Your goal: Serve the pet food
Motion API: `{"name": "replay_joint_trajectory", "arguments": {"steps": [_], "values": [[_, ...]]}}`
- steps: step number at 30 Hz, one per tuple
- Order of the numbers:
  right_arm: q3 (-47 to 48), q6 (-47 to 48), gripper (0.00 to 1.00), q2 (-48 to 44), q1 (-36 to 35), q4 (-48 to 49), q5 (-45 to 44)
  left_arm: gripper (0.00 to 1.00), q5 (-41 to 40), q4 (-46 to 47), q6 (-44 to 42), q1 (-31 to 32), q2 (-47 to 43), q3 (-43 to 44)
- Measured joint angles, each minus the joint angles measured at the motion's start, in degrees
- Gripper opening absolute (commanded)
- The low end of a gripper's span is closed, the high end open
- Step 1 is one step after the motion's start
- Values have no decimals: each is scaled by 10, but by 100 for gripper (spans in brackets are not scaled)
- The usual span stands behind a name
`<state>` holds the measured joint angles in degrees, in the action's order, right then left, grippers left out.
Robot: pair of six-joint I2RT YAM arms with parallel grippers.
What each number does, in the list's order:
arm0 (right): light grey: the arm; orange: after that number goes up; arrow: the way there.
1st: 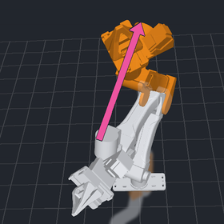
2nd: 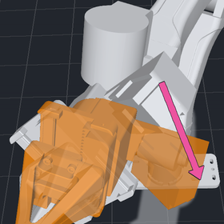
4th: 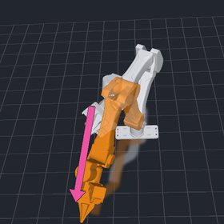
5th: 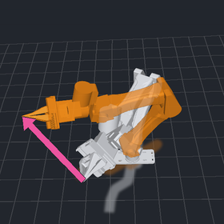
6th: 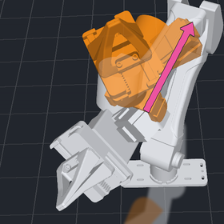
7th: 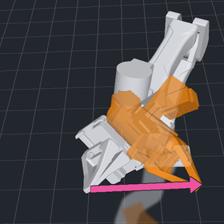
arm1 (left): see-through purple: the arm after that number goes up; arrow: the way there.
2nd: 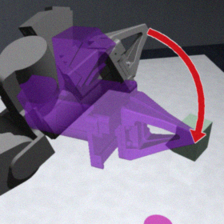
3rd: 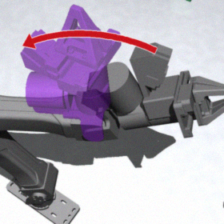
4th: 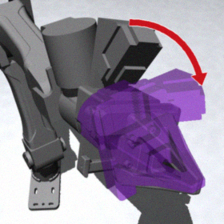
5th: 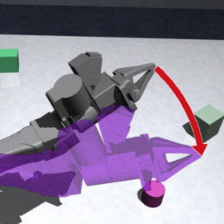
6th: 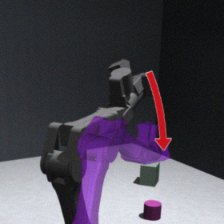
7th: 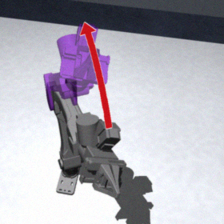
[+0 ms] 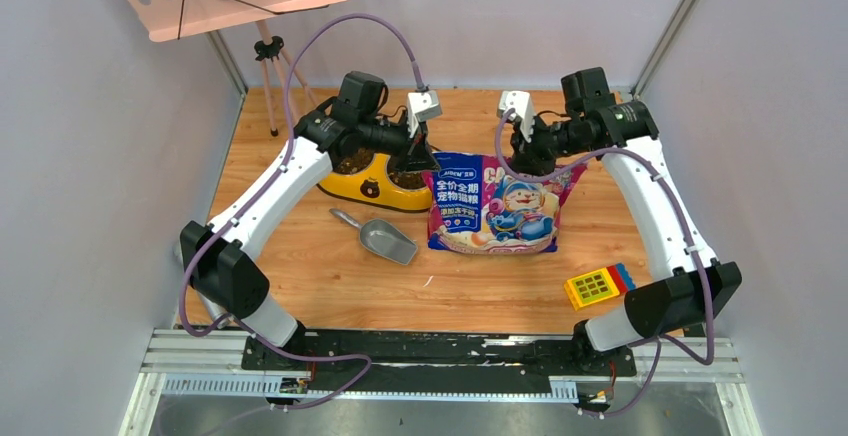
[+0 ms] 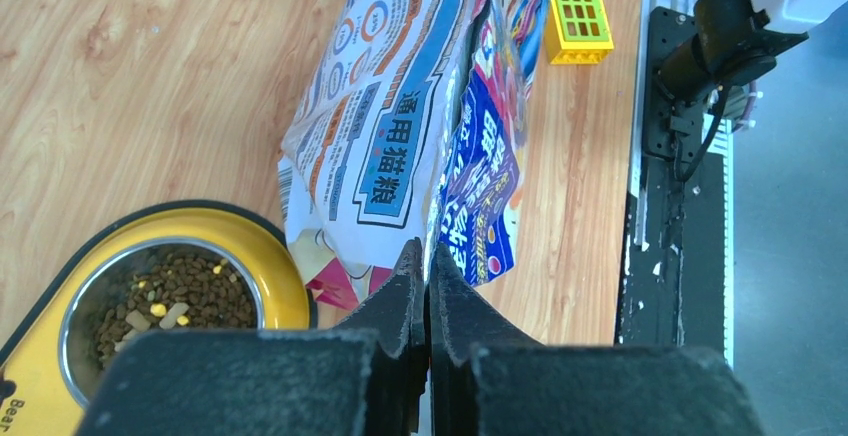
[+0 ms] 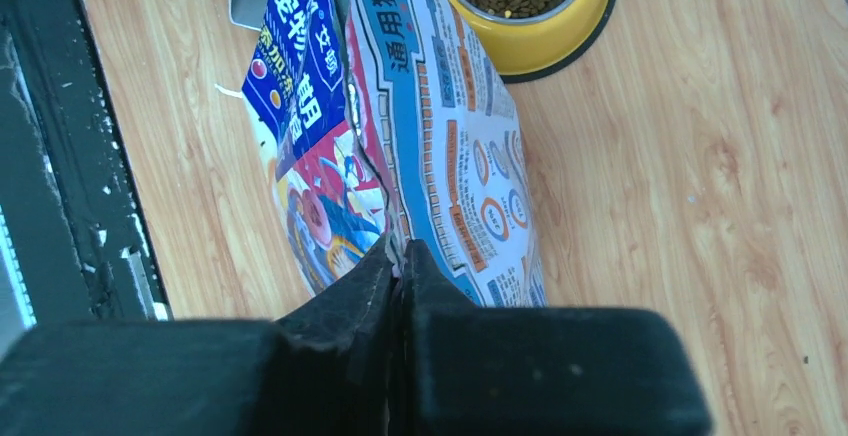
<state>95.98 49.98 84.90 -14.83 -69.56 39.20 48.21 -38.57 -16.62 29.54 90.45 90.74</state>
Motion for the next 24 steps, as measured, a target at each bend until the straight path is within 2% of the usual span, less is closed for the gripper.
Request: {"name": "replay_joint_trajectory", "arguments": {"steps": [1, 2, 4, 5, 6, 8, 9, 13, 14, 15, 16, 18, 20, 21, 22, 23, 24], "values": [[2, 4, 0, -1, 5, -7, 1, 0, 0, 0, 0, 0, 0, 0], [4, 10, 5, -1, 9, -15, 5, 0, 2, 2, 0, 0, 0, 0], [10, 17, 33, 2, 16, -28, 14, 0, 6, 3, 0, 0, 0, 0], [12, 16, 36, 3, 17, -32, 16, 0, 7, 4, 0, 0, 0, 0], [17, 19, 31, 4, 22, -37, 10, 0, 6, 2, 0, 0, 0, -1], [27, 24, 7, 3, 40, -44, 3, 0, 6, 0, 0, -3, 0, -2], [31, 25, 0, 3, 50, -48, 4, 0, 6, 1, -1, -3, 0, -2], [44, 38, 0, 7, 64, -79, 13, 0, 8, 4, -2, -3, 0, -2], [49, 43, 7, 11, 67, -88, 19, 0, 9, 4, -2, -3, 0, -2], [56, 49, 21, 18, 71, -98, 27, 0, 10, 5, -2, -3, 0, -2], [61, 52, 24, 23, 76, -106, 33, 0, 10, 6, -3, -3, 0, -2], [70, 58, 1, 28, 89, -117, 32, 0, 8, 2, -4, -3, 0, -2], [79, 68, 0, 28, 112, -132, 33, 0, 8, 3, -4, -6, 0, -2], [80, 75, 3, 28, 117, -138, 38, 0, 10, 5, -5, -6, 0, -2], [81, 80, 16, 28, 119, -143, 40, 0, 11, 4, -5, -5, 0, -2], [82, 85, 18, 28, 121, -147, 43, 0, 12, 3, -5, -4, 0, -2], [83, 89, 12, 28, 123, -151, 44, 0, 13, 3, -5, -4, 0, -2]]}}
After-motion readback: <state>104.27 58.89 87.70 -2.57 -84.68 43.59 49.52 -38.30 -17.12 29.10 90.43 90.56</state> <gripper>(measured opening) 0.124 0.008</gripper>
